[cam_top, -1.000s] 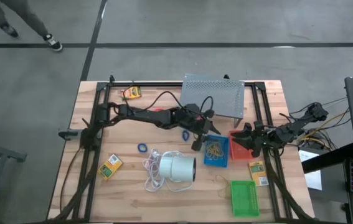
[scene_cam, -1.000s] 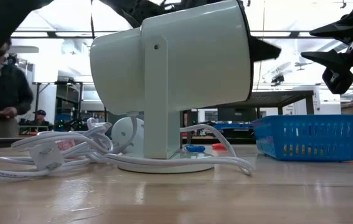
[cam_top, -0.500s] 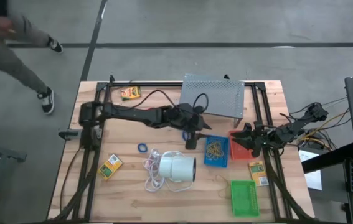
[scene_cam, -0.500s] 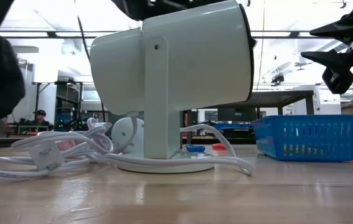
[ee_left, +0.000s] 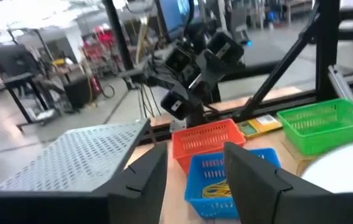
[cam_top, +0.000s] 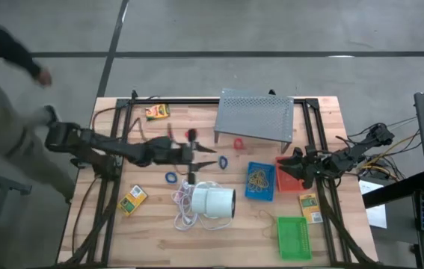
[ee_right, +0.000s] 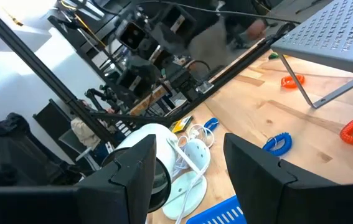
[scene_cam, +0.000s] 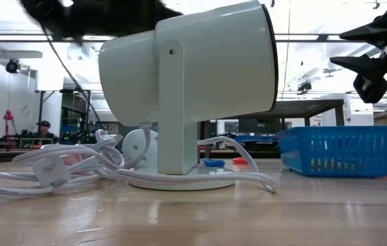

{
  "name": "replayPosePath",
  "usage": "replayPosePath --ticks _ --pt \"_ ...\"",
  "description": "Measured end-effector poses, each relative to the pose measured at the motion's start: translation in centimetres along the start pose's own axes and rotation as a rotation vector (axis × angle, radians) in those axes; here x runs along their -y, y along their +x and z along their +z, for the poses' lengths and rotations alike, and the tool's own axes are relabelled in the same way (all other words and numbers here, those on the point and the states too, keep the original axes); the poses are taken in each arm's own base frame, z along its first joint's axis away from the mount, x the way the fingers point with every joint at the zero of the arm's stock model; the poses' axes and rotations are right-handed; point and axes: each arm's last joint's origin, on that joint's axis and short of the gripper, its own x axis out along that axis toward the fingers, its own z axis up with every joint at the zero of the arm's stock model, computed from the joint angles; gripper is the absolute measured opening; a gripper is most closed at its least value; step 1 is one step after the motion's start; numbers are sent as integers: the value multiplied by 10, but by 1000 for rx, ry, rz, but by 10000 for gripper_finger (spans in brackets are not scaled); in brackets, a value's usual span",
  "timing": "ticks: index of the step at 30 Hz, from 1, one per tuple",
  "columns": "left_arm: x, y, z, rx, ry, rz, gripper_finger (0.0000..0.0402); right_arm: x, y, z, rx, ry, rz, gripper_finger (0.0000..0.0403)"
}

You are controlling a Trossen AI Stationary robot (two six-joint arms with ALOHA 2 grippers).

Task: Pick & Place Office Desk Supplies
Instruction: Put the yellow rubberband into the blue bin

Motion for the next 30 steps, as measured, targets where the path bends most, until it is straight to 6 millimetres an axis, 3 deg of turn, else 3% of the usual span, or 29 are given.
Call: replayPosePath --ticks 5,14,25,30 --pt "4 -35 -20 66 -50 14 160 0 0 0 0 0 0 185" --pt "6 -72 -45 2 -128 127 160 0 0 0 0 0 0 185" --pt "9 -137 -61 126 -132 170 160 0 0 0 0 0 0 185" --pt "8 -151 -59 118 -129 168 160 0 0 0 0 0 0 185"
